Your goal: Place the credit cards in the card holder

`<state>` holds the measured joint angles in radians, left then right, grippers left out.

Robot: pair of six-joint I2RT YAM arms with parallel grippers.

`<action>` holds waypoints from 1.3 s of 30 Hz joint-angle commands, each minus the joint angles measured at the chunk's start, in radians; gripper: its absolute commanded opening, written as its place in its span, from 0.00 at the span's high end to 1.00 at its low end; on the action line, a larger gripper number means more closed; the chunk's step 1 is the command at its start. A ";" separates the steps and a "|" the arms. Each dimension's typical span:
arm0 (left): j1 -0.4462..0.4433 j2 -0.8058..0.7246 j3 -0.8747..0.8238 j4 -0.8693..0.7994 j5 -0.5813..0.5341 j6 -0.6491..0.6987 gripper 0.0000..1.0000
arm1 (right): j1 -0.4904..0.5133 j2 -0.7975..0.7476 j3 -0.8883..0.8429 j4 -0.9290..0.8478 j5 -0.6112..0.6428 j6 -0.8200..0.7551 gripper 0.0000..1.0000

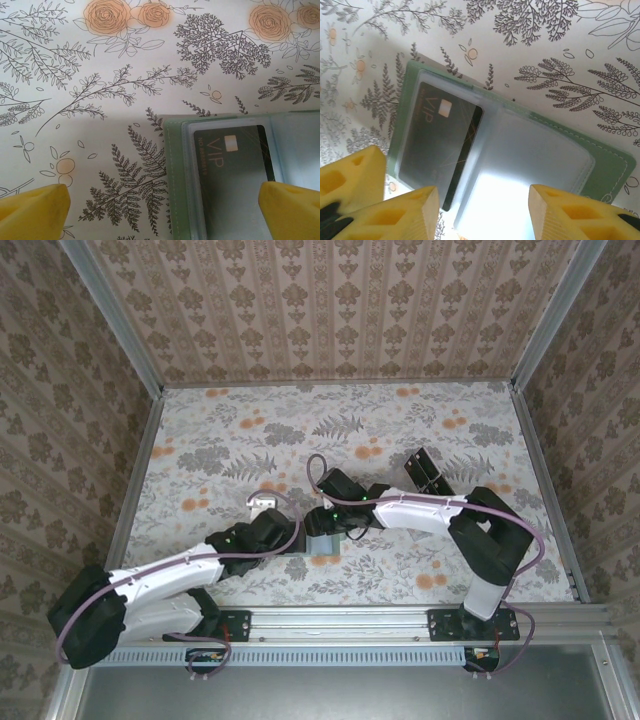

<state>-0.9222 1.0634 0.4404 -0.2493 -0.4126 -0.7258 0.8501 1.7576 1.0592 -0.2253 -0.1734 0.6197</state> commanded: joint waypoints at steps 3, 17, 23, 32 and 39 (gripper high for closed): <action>-0.004 -0.033 -0.034 -0.001 -0.019 -0.012 0.00 | 0.009 0.076 0.014 -0.005 -0.018 0.009 0.49; -0.006 -0.067 -0.090 0.081 0.036 0.035 0.00 | -0.024 0.112 -0.125 0.360 -0.188 0.289 0.53; -0.032 -0.088 -0.111 0.135 0.046 0.059 0.00 | -0.040 0.096 -0.153 0.420 -0.189 0.354 0.53; -0.082 -0.093 -0.126 0.200 0.039 0.075 0.00 | -0.056 0.095 -0.181 0.464 -0.189 0.409 0.52; -0.097 -0.054 -0.117 0.232 0.033 0.081 0.00 | -0.057 0.096 -0.189 0.486 -0.195 0.426 0.52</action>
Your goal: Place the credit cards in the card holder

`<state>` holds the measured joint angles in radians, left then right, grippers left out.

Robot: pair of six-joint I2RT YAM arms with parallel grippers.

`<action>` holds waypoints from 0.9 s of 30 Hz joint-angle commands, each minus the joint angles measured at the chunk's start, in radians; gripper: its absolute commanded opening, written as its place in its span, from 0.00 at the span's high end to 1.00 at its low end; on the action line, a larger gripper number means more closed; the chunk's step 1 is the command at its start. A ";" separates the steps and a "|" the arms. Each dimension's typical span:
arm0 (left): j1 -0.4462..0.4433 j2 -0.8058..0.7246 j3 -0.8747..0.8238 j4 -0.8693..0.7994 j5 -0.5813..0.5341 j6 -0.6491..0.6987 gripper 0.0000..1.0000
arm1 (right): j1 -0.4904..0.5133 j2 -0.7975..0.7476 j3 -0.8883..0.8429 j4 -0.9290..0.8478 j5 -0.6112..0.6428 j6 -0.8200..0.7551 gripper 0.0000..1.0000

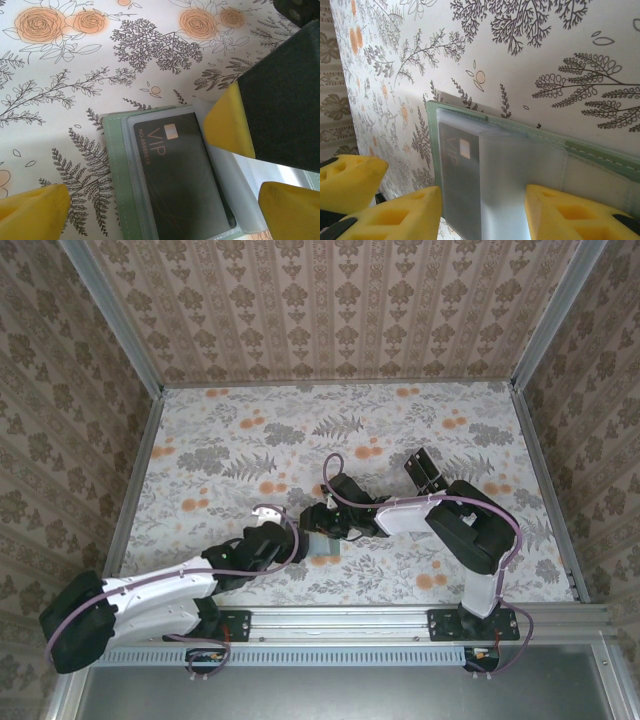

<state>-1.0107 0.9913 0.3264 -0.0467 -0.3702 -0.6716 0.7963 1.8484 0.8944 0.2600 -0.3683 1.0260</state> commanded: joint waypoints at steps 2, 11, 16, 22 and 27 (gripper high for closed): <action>-0.011 0.035 0.004 0.039 -0.007 0.032 0.00 | -0.003 0.006 -0.025 0.002 -0.002 0.020 0.52; -0.037 0.122 0.031 0.062 -0.027 0.040 0.00 | -0.003 0.004 -0.030 0.006 -0.003 0.026 0.52; -0.052 0.168 0.038 0.047 -0.075 0.029 0.00 | -0.004 -0.003 -0.031 0.008 -0.005 0.029 0.52; -0.066 0.225 0.041 0.011 -0.126 -0.008 0.00 | -0.004 -0.022 -0.028 0.001 -0.008 0.029 0.52; -0.077 0.256 0.035 -0.001 -0.146 -0.041 0.00 | -0.012 -0.056 -0.029 -0.008 -0.006 0.018 0.51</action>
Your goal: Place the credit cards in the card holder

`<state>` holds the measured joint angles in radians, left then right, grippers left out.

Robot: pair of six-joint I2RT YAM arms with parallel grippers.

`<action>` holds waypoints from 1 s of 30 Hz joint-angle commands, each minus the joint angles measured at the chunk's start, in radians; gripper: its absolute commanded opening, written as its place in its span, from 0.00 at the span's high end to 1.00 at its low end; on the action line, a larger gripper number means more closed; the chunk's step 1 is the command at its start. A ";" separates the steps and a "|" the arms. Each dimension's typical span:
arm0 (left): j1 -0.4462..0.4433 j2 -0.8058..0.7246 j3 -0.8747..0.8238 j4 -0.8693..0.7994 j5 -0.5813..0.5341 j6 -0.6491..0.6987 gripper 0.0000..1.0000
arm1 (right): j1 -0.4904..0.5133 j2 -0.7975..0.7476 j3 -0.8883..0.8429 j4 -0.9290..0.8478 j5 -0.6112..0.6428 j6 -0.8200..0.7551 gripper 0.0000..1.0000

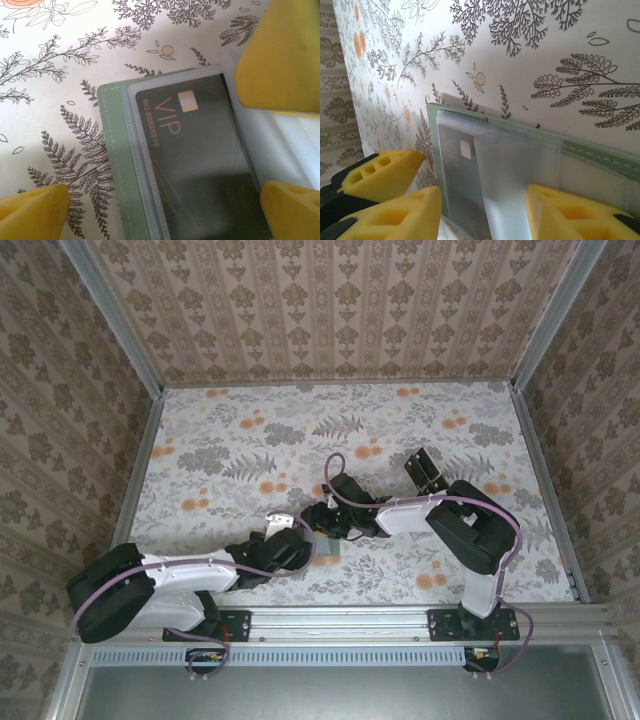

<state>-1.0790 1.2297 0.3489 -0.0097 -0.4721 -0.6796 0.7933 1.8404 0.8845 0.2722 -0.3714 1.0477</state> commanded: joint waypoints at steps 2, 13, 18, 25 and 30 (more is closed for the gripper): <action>-0.011 0.022 0.010 -0.039 -0.048 -0.044 0.00 | -0.013 -0.079 -0.023 -0.034 0.009 -0.019 0.51; -0.015 0.028 -0.011 -0.033 -0.051 -0.071 0.00 | -0.020 -0.196 -0.083 -0.107 0.095 -0.072 0.49; -0.015 0.028 -0.013 -0.031 -0.051 -0.073 0.00 | -0.018 -0.179 -0.088 -0.117 0.100 -0.084 0.49; -0.016 0.028 -0.012 -0.032 -0.051 -0.074 0.00 | -0.004 -0.115 -0.056 -0.108 0.074 -0.096 0.49; -0.016 0.015 -0.008 -0.041 -0.055 -0.067 0.00 | 0.015 -0.093 -0.020 -0.113 0.059 -0.104 0.50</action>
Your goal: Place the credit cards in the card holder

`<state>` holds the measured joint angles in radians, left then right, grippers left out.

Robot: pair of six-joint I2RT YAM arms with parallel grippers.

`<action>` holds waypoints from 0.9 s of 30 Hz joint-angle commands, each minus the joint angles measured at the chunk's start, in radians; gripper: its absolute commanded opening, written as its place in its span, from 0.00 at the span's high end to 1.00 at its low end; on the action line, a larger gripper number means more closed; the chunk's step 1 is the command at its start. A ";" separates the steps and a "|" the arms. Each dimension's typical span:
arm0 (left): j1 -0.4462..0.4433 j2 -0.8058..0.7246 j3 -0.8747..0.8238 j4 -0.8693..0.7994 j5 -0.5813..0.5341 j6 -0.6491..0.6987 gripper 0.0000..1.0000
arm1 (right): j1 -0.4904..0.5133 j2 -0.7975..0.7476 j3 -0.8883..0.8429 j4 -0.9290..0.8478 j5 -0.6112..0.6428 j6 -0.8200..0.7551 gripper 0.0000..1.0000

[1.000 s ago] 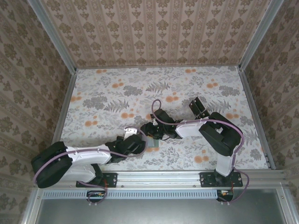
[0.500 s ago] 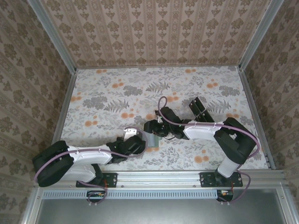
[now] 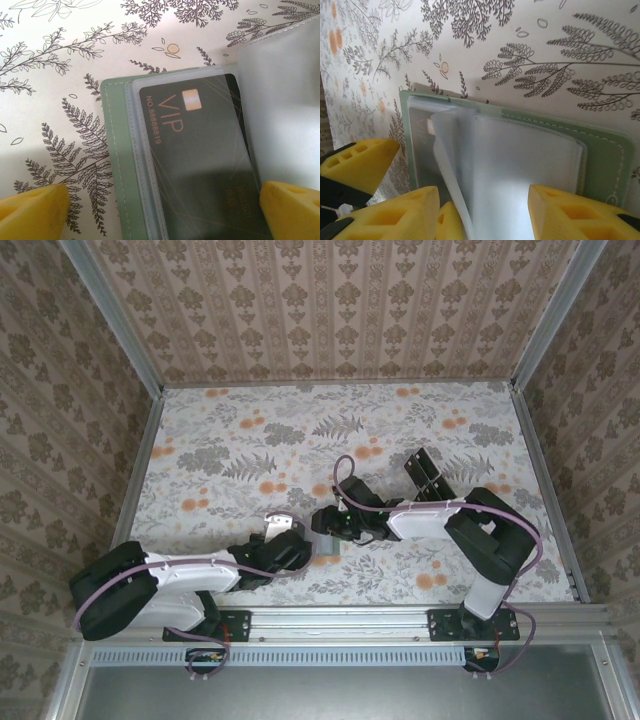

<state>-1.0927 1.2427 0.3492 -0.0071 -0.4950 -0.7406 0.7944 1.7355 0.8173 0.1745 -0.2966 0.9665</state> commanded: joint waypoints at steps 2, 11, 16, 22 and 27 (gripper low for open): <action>-0.003 -0.022 -0.003 -0.067 -0.040 -0.002 0.00 | 0.019 0.012 0.058 -0.016 -0.019 -0.022 0.50; 0.008 -0.365 -0.001 -0.252 -0.123 -0.024 0.00 | 0.052 0.012 0.120 -0.058 -0.018 -0.019 0.50; 0.036 -0.504 -0.016 -0.323 -0.127 -0.047 0.00 | 0.078 0.062 0.191 -0.092 -0.001 -0.017 0.50; 0.058 -0.560 -0.047 -0.326 -0.107 -0.070 0.00 | 0.103 0.170 0.274 -0.118 0.028 -0.010 0.49; 0.063 -0.558 -0.055 -0.322 -0.088 -0.077 0.00 | 0.117 0.226 0.319 -0.125 0.040 -0.010 0.49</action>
<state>-1.0378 0.6933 0.3058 -0.3134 -0.5907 -0.7937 0.9024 1.9350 1.0992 0.0860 -0.2802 0.9649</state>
